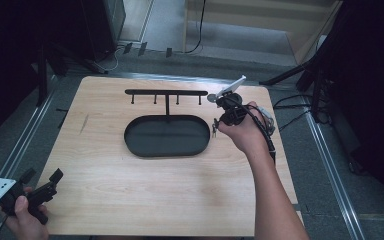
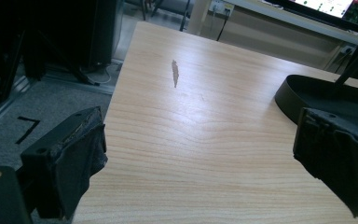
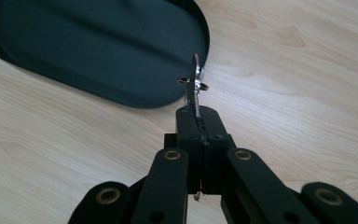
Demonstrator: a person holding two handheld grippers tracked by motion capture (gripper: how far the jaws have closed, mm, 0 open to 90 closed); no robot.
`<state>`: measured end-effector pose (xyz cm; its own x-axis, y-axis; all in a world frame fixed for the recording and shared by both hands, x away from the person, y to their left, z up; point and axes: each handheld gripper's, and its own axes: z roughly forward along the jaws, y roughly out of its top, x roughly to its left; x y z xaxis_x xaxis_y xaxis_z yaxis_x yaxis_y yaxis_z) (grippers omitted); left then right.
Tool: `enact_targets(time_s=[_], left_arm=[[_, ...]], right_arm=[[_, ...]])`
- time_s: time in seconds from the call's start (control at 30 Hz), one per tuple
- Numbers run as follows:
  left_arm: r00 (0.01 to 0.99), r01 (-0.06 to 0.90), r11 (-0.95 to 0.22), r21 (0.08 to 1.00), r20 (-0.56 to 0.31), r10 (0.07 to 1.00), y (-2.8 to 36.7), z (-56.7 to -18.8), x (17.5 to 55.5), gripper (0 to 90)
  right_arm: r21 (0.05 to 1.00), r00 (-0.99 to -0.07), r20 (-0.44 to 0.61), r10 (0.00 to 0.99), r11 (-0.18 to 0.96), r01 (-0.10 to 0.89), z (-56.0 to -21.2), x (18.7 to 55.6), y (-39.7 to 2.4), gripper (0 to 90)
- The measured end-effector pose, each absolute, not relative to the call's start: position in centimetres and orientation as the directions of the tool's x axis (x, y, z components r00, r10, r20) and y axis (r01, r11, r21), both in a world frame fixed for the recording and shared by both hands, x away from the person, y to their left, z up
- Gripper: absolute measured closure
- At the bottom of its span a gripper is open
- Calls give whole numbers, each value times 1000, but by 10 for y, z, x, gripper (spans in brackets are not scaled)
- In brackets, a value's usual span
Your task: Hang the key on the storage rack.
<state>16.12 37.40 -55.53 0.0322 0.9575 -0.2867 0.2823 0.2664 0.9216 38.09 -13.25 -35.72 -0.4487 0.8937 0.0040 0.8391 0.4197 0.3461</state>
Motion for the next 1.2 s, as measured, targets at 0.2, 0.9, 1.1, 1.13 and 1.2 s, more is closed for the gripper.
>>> enact_targets(time_s=[0.2,0.9,1.1,1.13,1.2], left_arm=[[28,281,258,924,-277,961,373,-555,162,29],[30,283,252,925,-271,962,372,-555,162,29],[32,284,251,925,-271,962,372,-555,162,29],[33,284,252,925,-272,962,372,-555,162,29],[33,284,252,925,-272,962,373,-555,162,29]], right_arm=[[371,-425,43,904,380,847,-342,387,-120,895],[443,-419,25,908,366,819,-319,397,-97,894],[452,-419,19,908,366,814,-317,399,-95,894],[452,-419,19,908,366,814,-317,399,-95,894],[444,-422,15,906,372,815,-318,399,-94,894]])
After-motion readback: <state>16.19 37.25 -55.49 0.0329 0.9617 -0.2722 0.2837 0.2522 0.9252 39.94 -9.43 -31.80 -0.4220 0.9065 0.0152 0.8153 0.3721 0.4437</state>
